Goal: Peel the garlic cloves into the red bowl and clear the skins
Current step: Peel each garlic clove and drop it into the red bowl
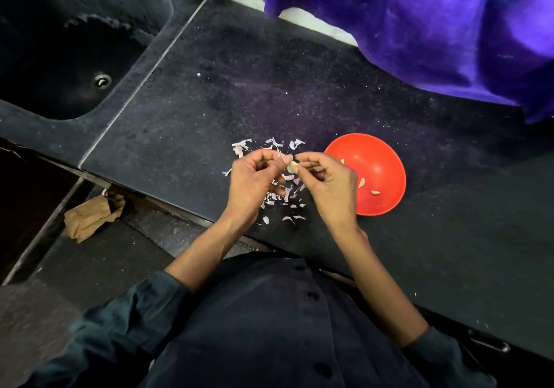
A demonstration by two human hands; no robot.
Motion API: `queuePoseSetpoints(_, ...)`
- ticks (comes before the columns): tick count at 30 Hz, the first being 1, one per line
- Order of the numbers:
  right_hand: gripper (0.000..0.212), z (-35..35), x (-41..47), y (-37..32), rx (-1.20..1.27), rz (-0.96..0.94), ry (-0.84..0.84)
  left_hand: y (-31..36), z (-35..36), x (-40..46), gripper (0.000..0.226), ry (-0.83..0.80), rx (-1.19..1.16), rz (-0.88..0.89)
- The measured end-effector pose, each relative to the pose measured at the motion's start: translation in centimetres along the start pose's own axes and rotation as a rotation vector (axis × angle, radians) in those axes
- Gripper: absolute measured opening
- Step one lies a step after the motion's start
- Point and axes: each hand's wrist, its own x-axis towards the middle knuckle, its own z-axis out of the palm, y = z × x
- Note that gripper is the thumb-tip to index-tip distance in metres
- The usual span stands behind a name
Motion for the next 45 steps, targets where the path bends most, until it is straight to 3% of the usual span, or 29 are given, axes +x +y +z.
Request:
queuePoseSetpoints(9,0.007,-0.2,-0.9,0.7,0.019,0.055,-0.052,-0.4,-0.4,-0.9,0.009,-0.059,0.036,-0.037)
queuePoseSetpoints(14,0.009,-0.1,-1.6,1.0,0.244,0.278,-0.136,-1.4,-1.2,-1.2,0.01,-0.013,0.117,-0.028)
queuePoseSetpoints(20,0.012,-0.3,-2.0,-0.1,0.565,0.558,-0.189,-1.4,-1.4,-1.4,0.014,0.005,0.003,-0.134)
queuePoseSetpoints(23,0.01,-0.1,-2.2,-0.3,0.64,0.673,-0.187,-1.5,-1.4,-1.6,0.02,0.071,0.198,-0.002)
queuePoseSetpoints(28,0.012,0.4,-2.4,-0.6,0.665,0.678,-0.148,-1.8,-1.4,-1.3,0.002,0.165,0.641,0.371)
queuePoseSetpoints(30,0.013,0.5,-2.3,-0.7,0.66,0.634,-0.133,-1.6,-1.3,-1.2,0.006,0.156,0.532,0.242)
queuePoseSetpoints(34,0.01,0.1,-2.0,-1.0,0.708,0.647,-0.14,-0.6,-0.8,-1.0,0.012,0.087,0.048,-0.161)
queuePoseSetpoints(36,0.01,0.1,-2.0,-1.0,0.729,0.692,-0.133,-0.7,-0.7,-1.1,0.013,0.12,0.068,-0.131)
queuePoseSetpoints(40,0.008,0.3,-1.9,-0.9,0.608,0.642,-0.099,-1.0,-0.4,-1.1,0.007,0.193,0.484,0.179)
queuePoseSetpoints(42,0.01,0.5,-1.7,-1.0,0.538,0.572,-0.098,-0.9,-0.5,-0.8,0.007,0.203,0.352,0.057)
queuePoseSetpoints(45,0.014,0.7,-1.5,-1.2,0.501,0.541,-0.107,-0.6,-0.5,-0.6,0.01,0.164,-0.03,-0.271)
